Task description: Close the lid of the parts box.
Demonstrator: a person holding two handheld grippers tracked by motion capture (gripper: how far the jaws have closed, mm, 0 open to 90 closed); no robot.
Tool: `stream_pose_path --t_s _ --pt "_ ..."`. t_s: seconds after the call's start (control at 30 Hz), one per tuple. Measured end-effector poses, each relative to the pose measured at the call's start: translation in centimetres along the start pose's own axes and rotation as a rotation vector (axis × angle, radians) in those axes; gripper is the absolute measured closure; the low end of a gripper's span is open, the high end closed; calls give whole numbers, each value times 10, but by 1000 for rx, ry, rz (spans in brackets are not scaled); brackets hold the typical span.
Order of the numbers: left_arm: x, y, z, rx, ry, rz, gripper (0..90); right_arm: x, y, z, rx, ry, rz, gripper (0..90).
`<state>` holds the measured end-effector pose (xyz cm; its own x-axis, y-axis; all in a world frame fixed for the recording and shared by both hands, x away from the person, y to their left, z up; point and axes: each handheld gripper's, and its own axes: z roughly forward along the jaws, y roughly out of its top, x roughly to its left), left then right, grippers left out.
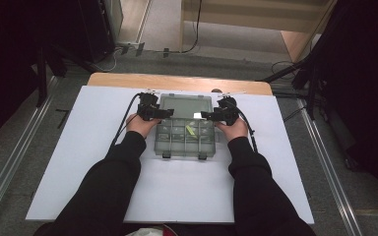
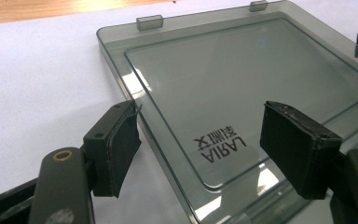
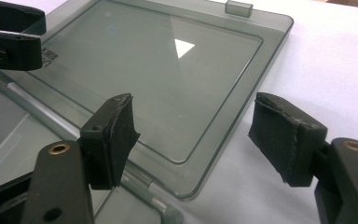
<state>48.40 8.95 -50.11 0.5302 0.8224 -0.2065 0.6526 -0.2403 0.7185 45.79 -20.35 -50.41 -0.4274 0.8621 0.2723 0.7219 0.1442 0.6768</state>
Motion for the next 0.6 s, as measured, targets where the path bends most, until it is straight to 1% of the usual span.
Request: stream_pose_path --t_s 0.07,0.13,0.17,0.27,0.33,0.37,0.43,0.5,0.6 --pt "1 0 3 -4 -2 -23 273 0 0 2 -1 -12 -4 318" --pt "2 -1 4 -5 2 -30 273 1 0 4 0 -33 -6 328" --pt "2 -1 5 -5 4 -30 274 1 1 5 3 -34 -2 330" --pt "2 -2 7 -8 1 -50 271 2 0 9 8 -38 -6 325" --pt "3 -3 8 -14 -3 -46 266 2 0 10 4 -35 5 317" --pt "3 -3 9 -18 -10 -48 257 2 1 11 5 -38 2 313" --pt "3 -4 10 -26 -9 -45 242 3 1 11 3 -45 -4 310" --pt "3 -4 11 -31 -5 -41 232 3 2 13 4 -49 2 298" --pt "3 -4 11 -32 -8 -42 228 1 1 16 -3 -32 28 279"
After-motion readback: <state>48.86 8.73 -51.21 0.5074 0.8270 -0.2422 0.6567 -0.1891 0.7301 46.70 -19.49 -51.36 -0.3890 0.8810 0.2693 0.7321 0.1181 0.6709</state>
